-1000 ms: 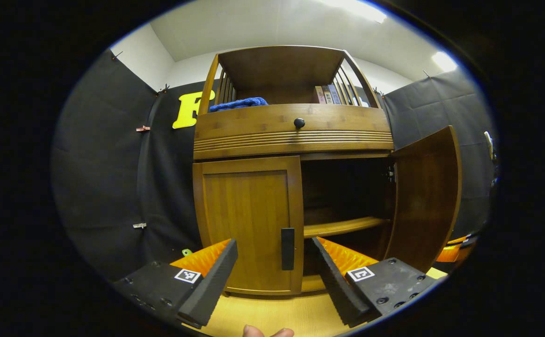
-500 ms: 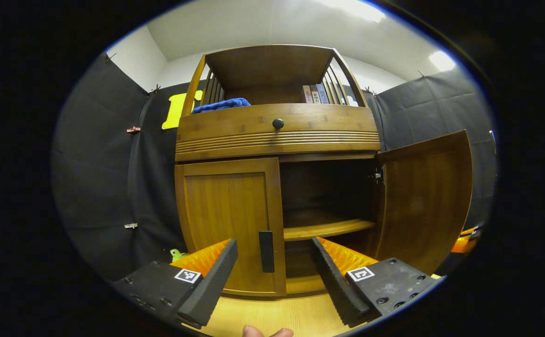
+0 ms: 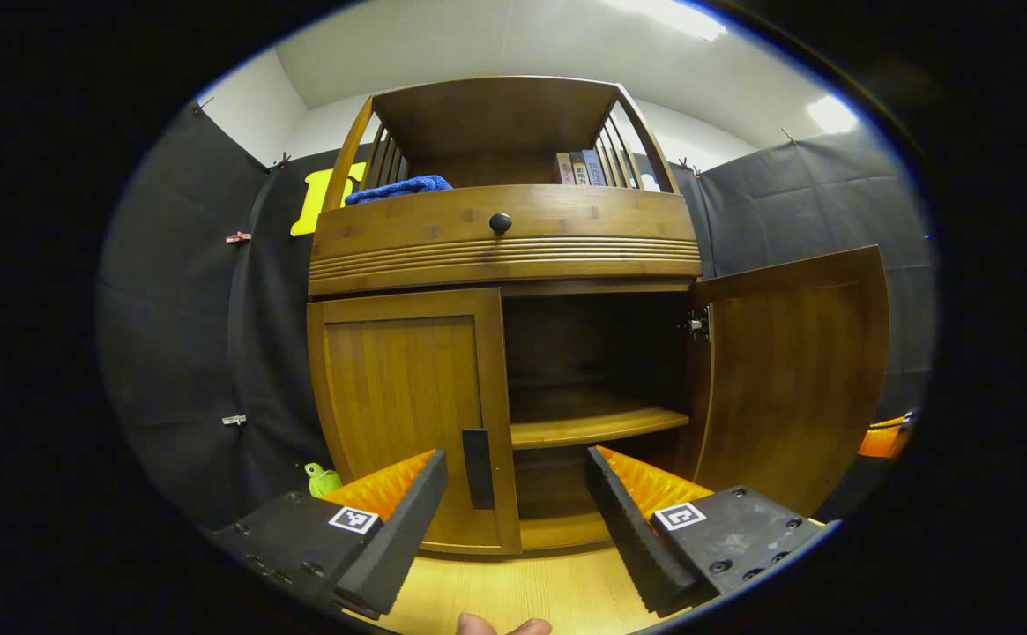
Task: Open the right door of the double-door shoe cabinet with the right hand, and open the left door with the left hand.
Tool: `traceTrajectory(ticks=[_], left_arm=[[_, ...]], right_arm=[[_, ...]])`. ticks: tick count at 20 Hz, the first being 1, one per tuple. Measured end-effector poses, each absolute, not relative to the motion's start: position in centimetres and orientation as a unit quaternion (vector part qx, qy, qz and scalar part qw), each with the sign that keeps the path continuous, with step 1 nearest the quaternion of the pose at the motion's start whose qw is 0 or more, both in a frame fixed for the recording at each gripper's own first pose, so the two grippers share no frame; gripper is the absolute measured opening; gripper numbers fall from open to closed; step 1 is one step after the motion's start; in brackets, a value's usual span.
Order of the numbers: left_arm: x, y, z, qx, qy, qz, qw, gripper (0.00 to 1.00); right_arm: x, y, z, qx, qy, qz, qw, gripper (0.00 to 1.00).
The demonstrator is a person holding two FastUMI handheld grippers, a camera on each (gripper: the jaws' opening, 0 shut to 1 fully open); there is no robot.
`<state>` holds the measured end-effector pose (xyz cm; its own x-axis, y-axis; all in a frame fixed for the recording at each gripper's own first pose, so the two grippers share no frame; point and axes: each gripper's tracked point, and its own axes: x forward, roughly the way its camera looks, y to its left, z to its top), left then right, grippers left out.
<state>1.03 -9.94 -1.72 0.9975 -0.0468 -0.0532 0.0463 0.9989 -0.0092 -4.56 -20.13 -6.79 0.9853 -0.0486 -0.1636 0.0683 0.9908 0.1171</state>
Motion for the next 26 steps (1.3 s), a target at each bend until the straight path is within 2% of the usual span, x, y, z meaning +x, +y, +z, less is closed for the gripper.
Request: traceTrajectory(ticks=[1, 3, 4, 8, 9, 15, 18, 21, 22, 26], left_arm=[[1.2, -10.0, -1.7, -0.002, 0.026, -0.024, 0.999, 0.96], [1.5, -10.0, -1.8, -0.001, 0.026, -0.029, 0.999, 0.95], [1.6, -9.9, -1.9, 0.000, 0.025, -0.029, 0.999, 1.00], [3.0, -9.4, -2.9, 0.008, 0.025, -0.029, 0.999, 1.00], [3.5, -9.2, -3.4, 0.009, 0.026, -0.027, 0.999, 1.00], [7.9, -8.0, -6.9, 0.014, 0.034, -0.022, 0.999, 0.98], [10.2, -7.3, -8.2, 0.011, 0.031, -0.010, 0.999, 0.98], [12.5, -6.7, -10.0, 0.011, 0.040, -0.006, 0.999, 0.95], [13.2, -6.7, -10.6, 0.012, 0.044, -0.005, 0.999, 0.92], [16.0, -6.3, -12.7, 0.017, 0.061, -0.001, 0.998, 0.74]], right_arm=[[-4.9, -20.1, -6.6, 0.052, 0.078, -0.031, 0.995, 0.18], [-5.7, -20.4, -5.8, 0.034, 0.071, -0.037, 0.996, 0.23], [-6.1, -20.6, -5.3, 0.027, 0.065, -0.043, 0.997, 0.34], [-8.3, -20.5, -3.2, 0.037, 0.046, -0.056, 0.997, 1.00], [-8.8, -20.2, -3.0, 0.046, 0.044, -0.056, 0.996, 0.98], [-11.6, -17.1, -0.4, 0.062, 0.015, -0.056, 0.996, 1.00], [-11.8, -14.3, 1.5, 0.048, -0.010, -0.038, 0.998, 0.98], [-11.4, -12.6, 1.3, 0.052, -0.002, -0.034, 0.998, 0.98], [-11.2, -12.3, 1.3, 0.058, 0.002, -0.037, 0.998, 1.00], [-10.3, -11.6, 1.0, 0.039, 0.008, -0.045, 0.998, 0.98]])
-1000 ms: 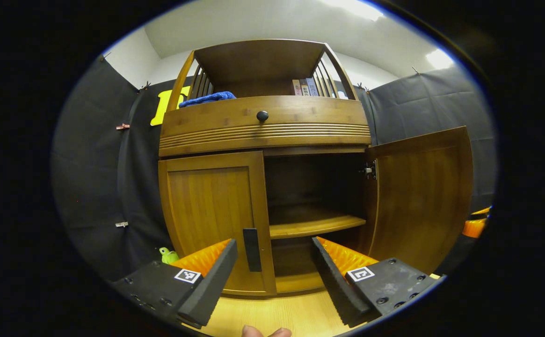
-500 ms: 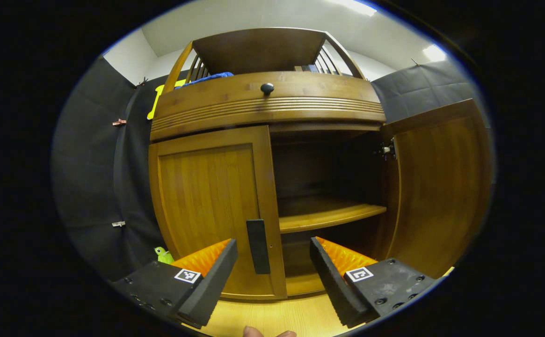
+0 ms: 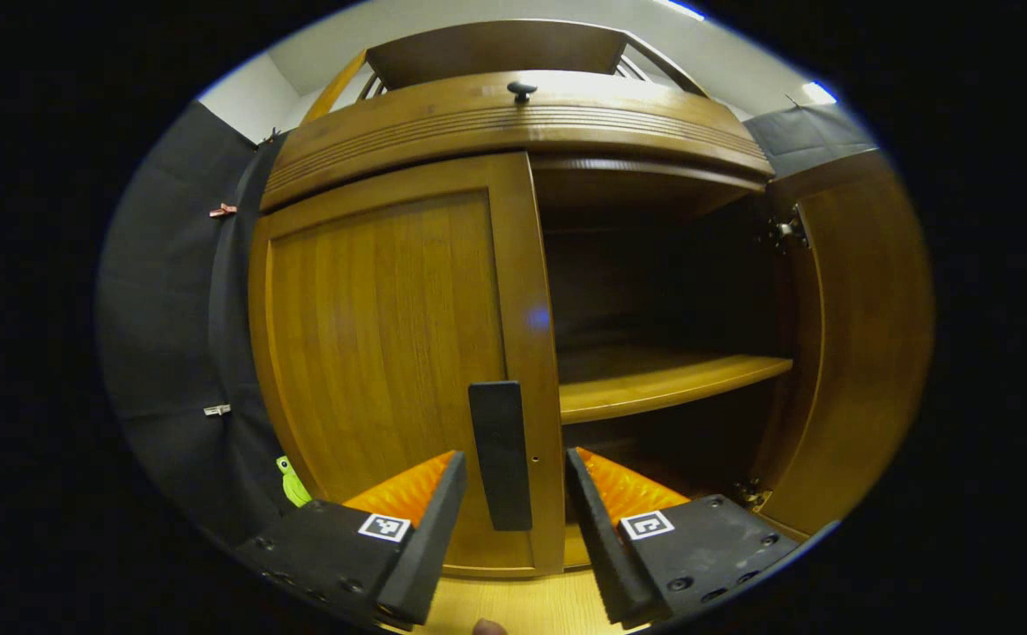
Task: Open the right door of the double-door shoe cabinet with the right hand, and open the left door with the left hand.
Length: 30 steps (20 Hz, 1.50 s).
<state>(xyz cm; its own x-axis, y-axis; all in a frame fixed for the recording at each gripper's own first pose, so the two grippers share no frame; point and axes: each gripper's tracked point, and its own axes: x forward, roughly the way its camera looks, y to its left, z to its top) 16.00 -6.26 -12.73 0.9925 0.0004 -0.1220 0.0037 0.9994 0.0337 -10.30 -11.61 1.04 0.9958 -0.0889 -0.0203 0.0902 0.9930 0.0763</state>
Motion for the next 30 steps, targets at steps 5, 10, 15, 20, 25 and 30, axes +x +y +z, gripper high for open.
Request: traceTrajectory(ticks=[5, 10, 15, 20, 25, 30], left_arm=[[18.1, -5.9, -13.2, 0.000, 0.069, 0.005, 0.998, 0.61], [19.2, -5.7, -13.5, -0.022, 0.085, 0.008, 0.996, 0.36], [18.3, -5.5, -13.1, -0.011, 0.088, 0.009, 0.996, 0.31], [14.6, -4.8, -13.2, 0.003, 0.089, 0.001, 0.996, 0.30], [10.8, -3.3, -13.0, 0.007, 0.096, 0.002, 0.995, 0.28], [6.5, -0.7, -13.0, 0.015, 0.100, 0.008, 0.995, 0.28]], right_arm=[[-9.5, -10.9, 0.0, 0.028, 0.022, -0.045, 0.998, 1.00], [-9.5, -10.7, -0.3, 0.034, 0.028, -0.050, 0.998, 0.98], [-9.0, -10.4, -0.3, 0.041, 0.033, -0.035, 0.998, 0.98], [-8.3, -10.7, -0.2, 0.053, 0.034, -0.018, 0.998, 0.98], [-8.3, -10.7, -0.4, 0.064, 0.040, -0.009, 0.997, 0.98], [-8.9, -10.0, -0.6, 0.075, 0.044, -0.002, 0.996, 0.98]])
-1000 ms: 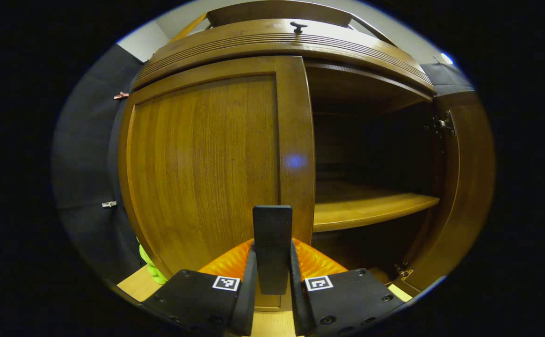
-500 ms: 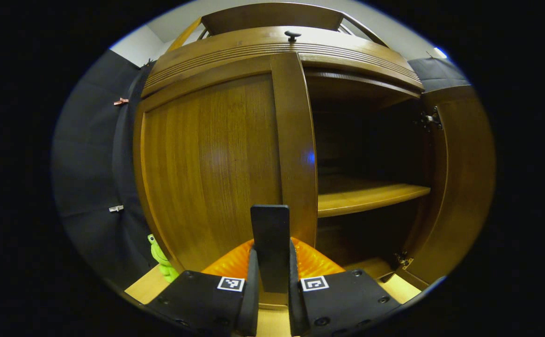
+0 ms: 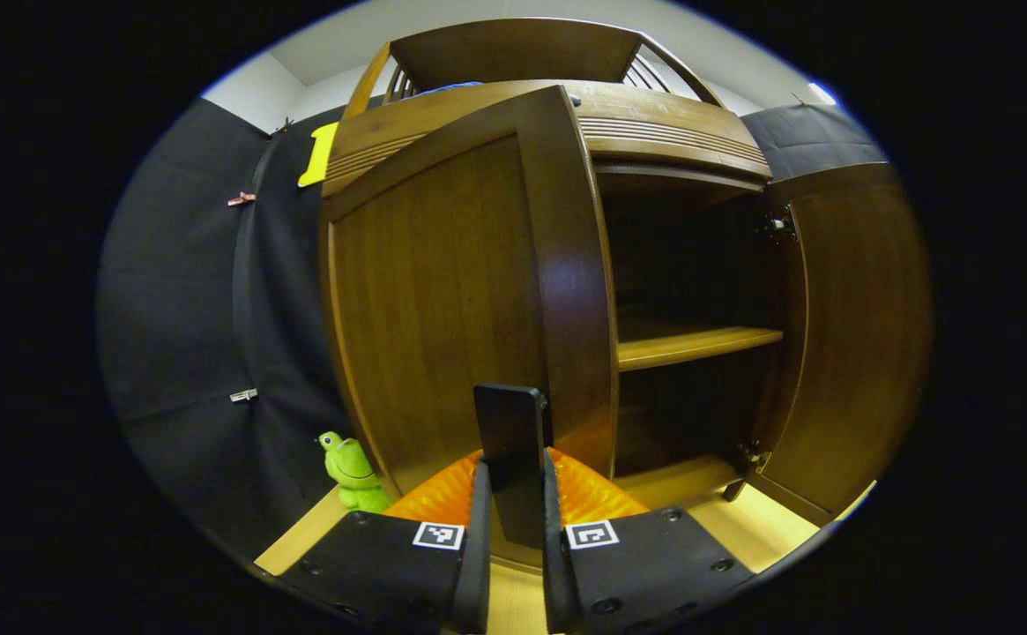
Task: Open the right door of the double-door shoe cabinet with the right hand, and open the left door with the left hand.
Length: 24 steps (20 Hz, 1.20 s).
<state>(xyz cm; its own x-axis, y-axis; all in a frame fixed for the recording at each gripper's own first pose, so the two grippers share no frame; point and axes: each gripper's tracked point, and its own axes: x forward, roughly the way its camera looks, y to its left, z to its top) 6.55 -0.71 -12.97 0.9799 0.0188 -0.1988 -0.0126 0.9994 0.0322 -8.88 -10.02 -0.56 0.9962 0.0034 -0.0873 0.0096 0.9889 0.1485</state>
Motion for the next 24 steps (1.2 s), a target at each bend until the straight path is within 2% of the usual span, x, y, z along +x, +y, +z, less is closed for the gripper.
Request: traceTrajectory(ticks=[1, 2, 12, 14, 15, 16, 24], left_arm=[[5.7, 0.0, -12.9, 0.013, 0.102, 0.009, 0.995, 0.28], [4.9, 0.6, -13.0, 0.011, 0.104, 0.010, 0.994, 0.27], [-0.9, 7.9, -13.3, 0.039, 0.112, 0.048, 0.992, 0.20], [-1.6, 9.9, -13.3, 0.033, 0.113, 0.062, 0.991, 0.19], [-2.1, 10.8, -13.3, 0.033, 0.113, 0.067, 0.991, 0.18], [-2.4, 11.6, -13.5, 0.033, 0.111, 0.070, 0.991, 0.16], [-4.1, 16.7, -13.5, 0.016, 0.102, 0.067, 0.992, 0.08]], right_arm=[[-9.1, -10.0, -0.6, 0.076, 0.044, -0.002, 0.996, 1.00], [-9.1, -9.9, -0.5, 0.077, 0.043, -0.002, 0.996, 0.98], [-9.6, -8.1, -0.6, 0.069, 0.043, 0.011, 0.997, 0.98], [-9.6, -7.4, -0.7, 0.068, 0.045, 0.015, 0.997, 1.00], [-9.7, -7.0, -0.8, 0.068, 0.045, 0.016, 0.997, 0.98], [-9.8, -6.6, -0.8, 0.065, 0.045, 0.018, 0.997, 1.00], [-9.8, -4.0, -1.5, 0.064, 0.047, 0.016, 0.997, 1.00]])
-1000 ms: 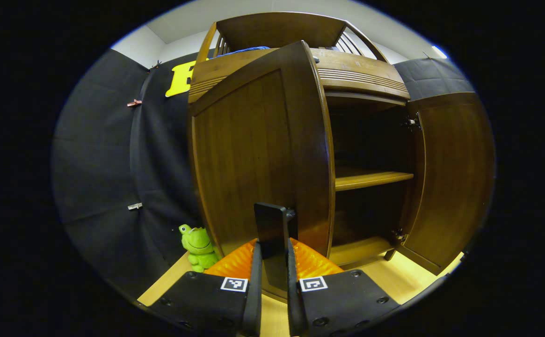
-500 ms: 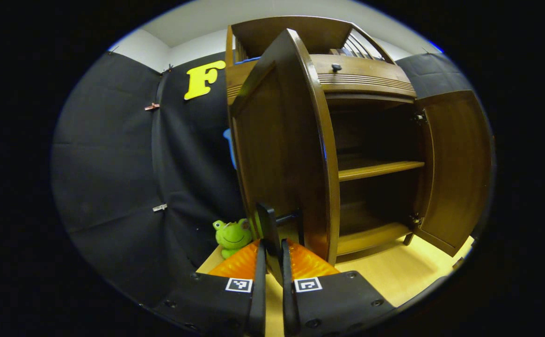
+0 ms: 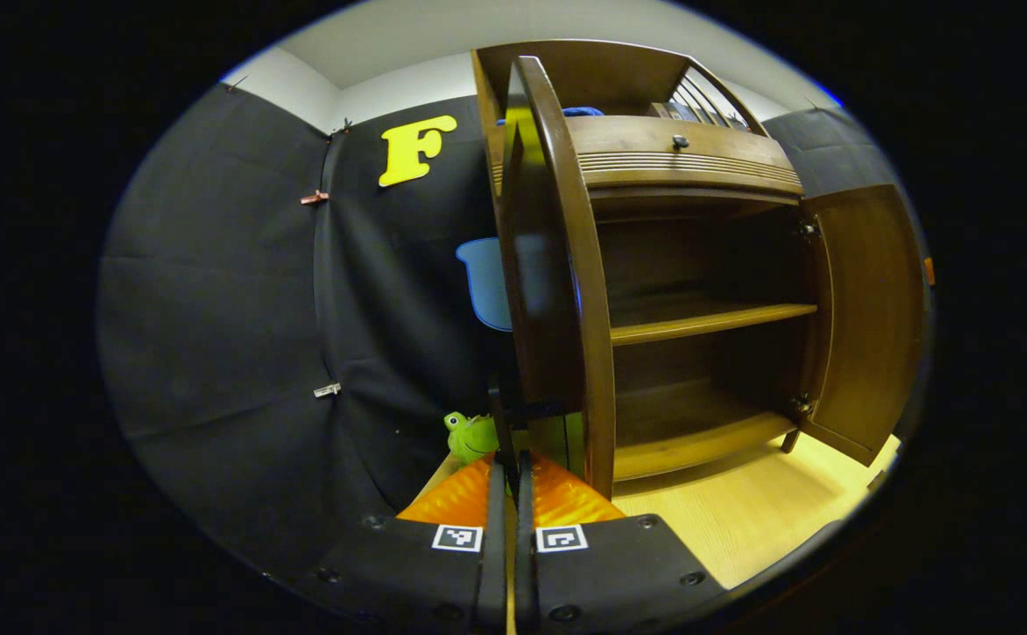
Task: Open the right door of the double-door shoe cabinet with the right hand, and open the left door with the left hand.
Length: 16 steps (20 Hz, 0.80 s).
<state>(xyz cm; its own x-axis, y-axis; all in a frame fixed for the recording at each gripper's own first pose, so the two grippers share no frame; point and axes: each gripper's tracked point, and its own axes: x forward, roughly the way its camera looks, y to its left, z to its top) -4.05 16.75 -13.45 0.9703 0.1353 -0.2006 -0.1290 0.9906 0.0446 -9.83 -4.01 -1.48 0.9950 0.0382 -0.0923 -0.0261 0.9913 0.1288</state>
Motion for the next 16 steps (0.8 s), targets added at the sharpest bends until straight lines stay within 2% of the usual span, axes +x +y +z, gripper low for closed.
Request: traceTrajectory(ticks=[5, 6, 7, 13, 15, 16], left_arm=[[-4.3, 18.8, -13.7, -0.017, 0.098, 0.044, 0.994, 0.06], [-4.1, 19.3, -13.9, -0.021, 0.098, 0.034, 0.994, 0.07], [-4.7, 19.4, -13.9, -0.019, 0.097, 0.029, 0.995, 0.10], [-5.2, 19.7, -14.7, -0.007, 0.101, 0.024, 0.995, 0.11], [-5.7, 20.6, -14.8, -0.009, 0.100, 0.041, 0.994, 0.16], [-6.4, 21.2, -14.6, -0.007, 0.099, 0.057, 0.993, 0.30]], right_arm=[[-9.8, -2.9, -1.8, 0.061, 0.046, 0.008, 0.997, 1.00], [-9.7, -2.7, -1.9, 0.061, 0.046, 0.006, 0.997, 0.98], [-9.0, -3.1, -2.1, 0.061, 0.046, 0.005, 0.997, 1.00], [-8.3, -2.2, -2.1, 0.062, 0.045, 0.005, 0.997, 0.98], [-8.2, -2.2, -2.1, 0.059, 0.043, 0.008, 0.997, 1.00], [-8.0, -2.3, -2.0, 0.057, 0.043, 0.010, 0.997, 1.00]])
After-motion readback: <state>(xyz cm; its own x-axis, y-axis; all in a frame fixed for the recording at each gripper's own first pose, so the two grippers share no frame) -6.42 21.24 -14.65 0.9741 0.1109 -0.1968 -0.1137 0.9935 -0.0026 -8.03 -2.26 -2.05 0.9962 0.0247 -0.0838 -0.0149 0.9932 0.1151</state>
